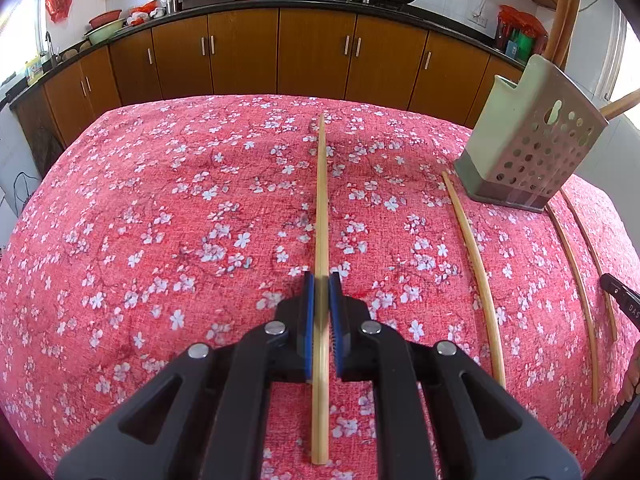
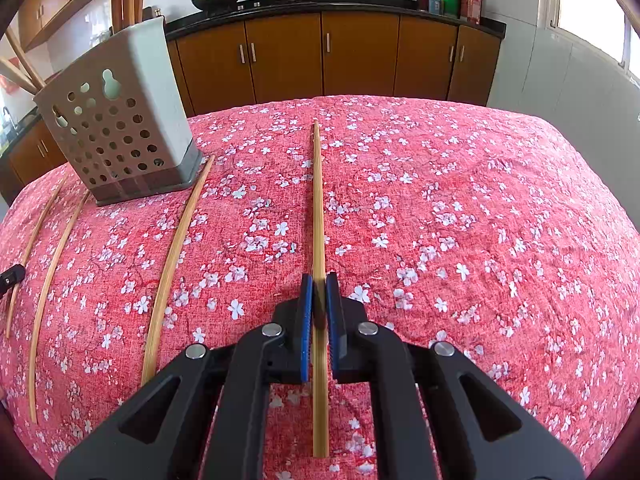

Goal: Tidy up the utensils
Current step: 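Hold the grasped chopsticks in both grippers above the tablecloth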

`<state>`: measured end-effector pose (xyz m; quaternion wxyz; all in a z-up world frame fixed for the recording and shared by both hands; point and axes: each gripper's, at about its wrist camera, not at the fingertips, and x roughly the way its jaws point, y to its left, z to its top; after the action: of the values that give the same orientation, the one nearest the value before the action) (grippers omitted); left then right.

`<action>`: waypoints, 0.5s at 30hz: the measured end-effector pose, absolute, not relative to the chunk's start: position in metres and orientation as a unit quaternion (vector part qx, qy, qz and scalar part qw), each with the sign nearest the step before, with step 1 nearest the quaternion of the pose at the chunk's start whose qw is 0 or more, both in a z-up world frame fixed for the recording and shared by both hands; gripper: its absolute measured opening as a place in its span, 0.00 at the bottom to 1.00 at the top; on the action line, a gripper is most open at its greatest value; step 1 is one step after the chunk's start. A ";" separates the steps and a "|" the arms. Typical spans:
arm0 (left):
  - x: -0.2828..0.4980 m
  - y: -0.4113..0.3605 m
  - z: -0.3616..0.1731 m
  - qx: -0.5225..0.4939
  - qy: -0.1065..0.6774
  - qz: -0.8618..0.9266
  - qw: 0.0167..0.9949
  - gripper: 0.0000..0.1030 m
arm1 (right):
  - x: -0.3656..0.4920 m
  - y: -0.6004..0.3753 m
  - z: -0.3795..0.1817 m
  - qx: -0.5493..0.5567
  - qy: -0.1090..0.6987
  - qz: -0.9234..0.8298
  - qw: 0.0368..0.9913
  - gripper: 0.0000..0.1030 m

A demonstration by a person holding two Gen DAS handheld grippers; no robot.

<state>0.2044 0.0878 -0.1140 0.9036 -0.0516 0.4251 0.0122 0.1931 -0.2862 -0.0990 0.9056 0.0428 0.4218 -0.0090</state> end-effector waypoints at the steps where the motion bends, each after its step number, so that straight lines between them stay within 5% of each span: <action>1: 0.204 0.088 -0.114 -0.052 0.425 0.012 0.904 0.11 | 0.193 -0.286 -0.099 0.043 0.422 -0.009 0.906 0.08; 15: 0.204 0.087 -0.114 -0.053 0.425 0.013 0.903 0.11 | 0.193 -0.286 -0.099 0.045 0.422 -0.009 0.906 0.08</action>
<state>0.2042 0.0870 -0.1139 0.9035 -0.0530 0.4252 0.0129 0.1926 -0.2863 -0.0993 0.9056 0.0446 0.4217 -0.0089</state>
